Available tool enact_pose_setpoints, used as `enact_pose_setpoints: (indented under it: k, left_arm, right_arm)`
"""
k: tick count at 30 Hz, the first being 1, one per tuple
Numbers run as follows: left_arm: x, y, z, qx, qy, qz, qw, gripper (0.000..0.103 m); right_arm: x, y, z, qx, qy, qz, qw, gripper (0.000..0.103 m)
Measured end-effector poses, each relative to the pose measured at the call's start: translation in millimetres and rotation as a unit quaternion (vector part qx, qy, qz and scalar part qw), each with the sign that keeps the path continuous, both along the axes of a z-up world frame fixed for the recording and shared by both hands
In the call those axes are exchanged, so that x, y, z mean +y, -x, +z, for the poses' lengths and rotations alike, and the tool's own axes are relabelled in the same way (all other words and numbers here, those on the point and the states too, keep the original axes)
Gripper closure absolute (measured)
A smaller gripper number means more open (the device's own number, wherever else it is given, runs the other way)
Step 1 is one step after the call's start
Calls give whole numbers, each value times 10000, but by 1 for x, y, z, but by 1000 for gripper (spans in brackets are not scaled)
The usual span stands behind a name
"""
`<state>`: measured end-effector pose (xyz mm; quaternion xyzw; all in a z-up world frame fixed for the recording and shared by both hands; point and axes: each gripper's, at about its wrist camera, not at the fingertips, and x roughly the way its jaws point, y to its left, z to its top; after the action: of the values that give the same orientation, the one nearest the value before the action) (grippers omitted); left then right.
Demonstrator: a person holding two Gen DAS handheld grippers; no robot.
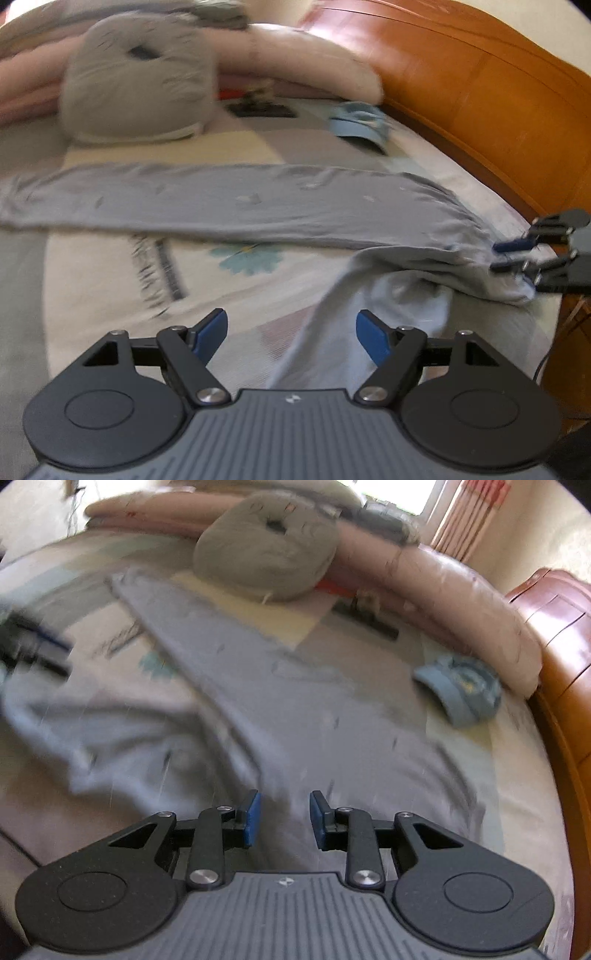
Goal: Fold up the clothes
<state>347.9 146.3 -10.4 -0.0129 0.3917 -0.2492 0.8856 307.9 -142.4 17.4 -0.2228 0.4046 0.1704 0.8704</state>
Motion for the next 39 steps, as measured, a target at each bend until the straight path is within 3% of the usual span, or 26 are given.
enact_pose_setpoints:
  k: [6, 13, 17, 20, 24, 30, 34, 39]
  left_arm:
    - [-54, 1, 7, -65, -457, -377, 9982, 27]
    - [-95, 38, 5, 27, -879, -200, 9959, 26]
    - [-104, 66, 3, -10, -1451, 301, 9890, 26]
    - [-100, 85, 4, 172, -1661, 827, 9825, 26]
    - [-85, 114, 6, 413, -1564, 1519, 9751, 26]
    - [-52, 149, 6, 648, -1296, 2532, 9565, 25]
    - [-26, 158, 4, 635, -963, 2926, 9492, 22]
    - [11, 159, -6, 606, -438, 3265, 9422, 21]
  right_arm:
    - [-26, 30, -42, 199, 80, 53, 9998, 71]
    - [-50, 32, -56, 106, -310, 645, 9974, 71]
    - [-48, 25, -52, 101, -837, 1346, 9873, 71]
    - [-33, 20, -53, 33, -972, 2000, 9750, 71]
    - [-11, 16, -53, 103, -1217, 2614, 9575, 71]
    - [19, 17, -48, 213, -1583, 3136, 9360, 71]
    - [41, 18, -42, 272, -1843, 3369, 9229, 71]
    - [79, 24, -37, 327, -1904, 3536, 9152, 71]
